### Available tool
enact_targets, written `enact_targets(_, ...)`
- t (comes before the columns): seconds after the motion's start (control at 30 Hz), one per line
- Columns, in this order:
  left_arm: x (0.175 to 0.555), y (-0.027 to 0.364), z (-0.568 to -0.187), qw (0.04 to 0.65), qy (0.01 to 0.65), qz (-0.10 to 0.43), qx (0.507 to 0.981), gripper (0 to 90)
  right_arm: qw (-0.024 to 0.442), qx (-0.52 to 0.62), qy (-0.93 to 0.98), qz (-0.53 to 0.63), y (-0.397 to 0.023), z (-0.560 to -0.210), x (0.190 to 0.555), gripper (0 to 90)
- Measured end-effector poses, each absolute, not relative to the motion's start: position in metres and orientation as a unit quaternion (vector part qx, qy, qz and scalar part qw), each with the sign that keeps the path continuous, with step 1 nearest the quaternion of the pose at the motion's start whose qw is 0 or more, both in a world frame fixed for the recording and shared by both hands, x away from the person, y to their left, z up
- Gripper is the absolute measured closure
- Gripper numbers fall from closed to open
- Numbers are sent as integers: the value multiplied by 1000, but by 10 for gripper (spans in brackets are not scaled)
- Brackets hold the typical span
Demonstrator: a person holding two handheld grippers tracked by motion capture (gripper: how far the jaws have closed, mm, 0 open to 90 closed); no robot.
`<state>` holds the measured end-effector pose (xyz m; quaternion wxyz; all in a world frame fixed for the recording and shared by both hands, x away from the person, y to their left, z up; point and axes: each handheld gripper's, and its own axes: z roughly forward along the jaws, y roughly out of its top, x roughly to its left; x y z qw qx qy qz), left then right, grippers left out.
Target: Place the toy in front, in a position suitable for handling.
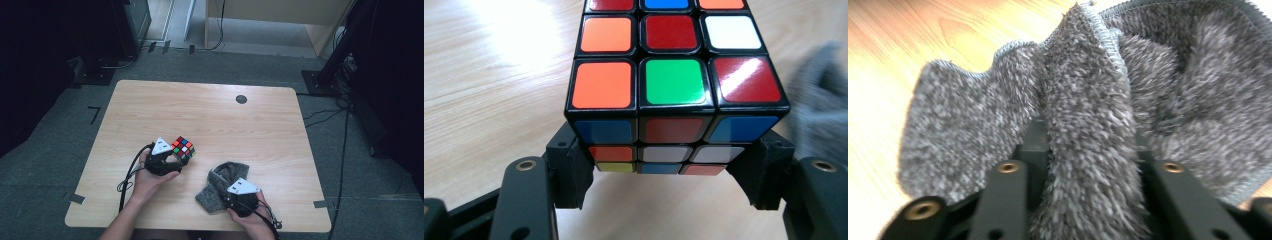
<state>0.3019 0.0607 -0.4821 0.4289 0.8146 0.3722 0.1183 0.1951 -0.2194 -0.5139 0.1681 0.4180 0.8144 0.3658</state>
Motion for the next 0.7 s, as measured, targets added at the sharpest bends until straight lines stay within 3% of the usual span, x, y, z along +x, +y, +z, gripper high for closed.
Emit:
enact_targets(0.13, 279, 60, -477, 431, 343, 127, 825, 344, 170, 430, 799, 384, -226, -497, 199, 734)
enact_targets(0.53, 238, 33, -477, 433, 252, 130, 856, 344, 225, 372, 753, 494, -209, -415, 203, 730)
enact_targets(0.7, 225, 20, -474, 413, 224, 152, 870, 344, 191, 348, 761, 513, -190, -419, 198, 722)
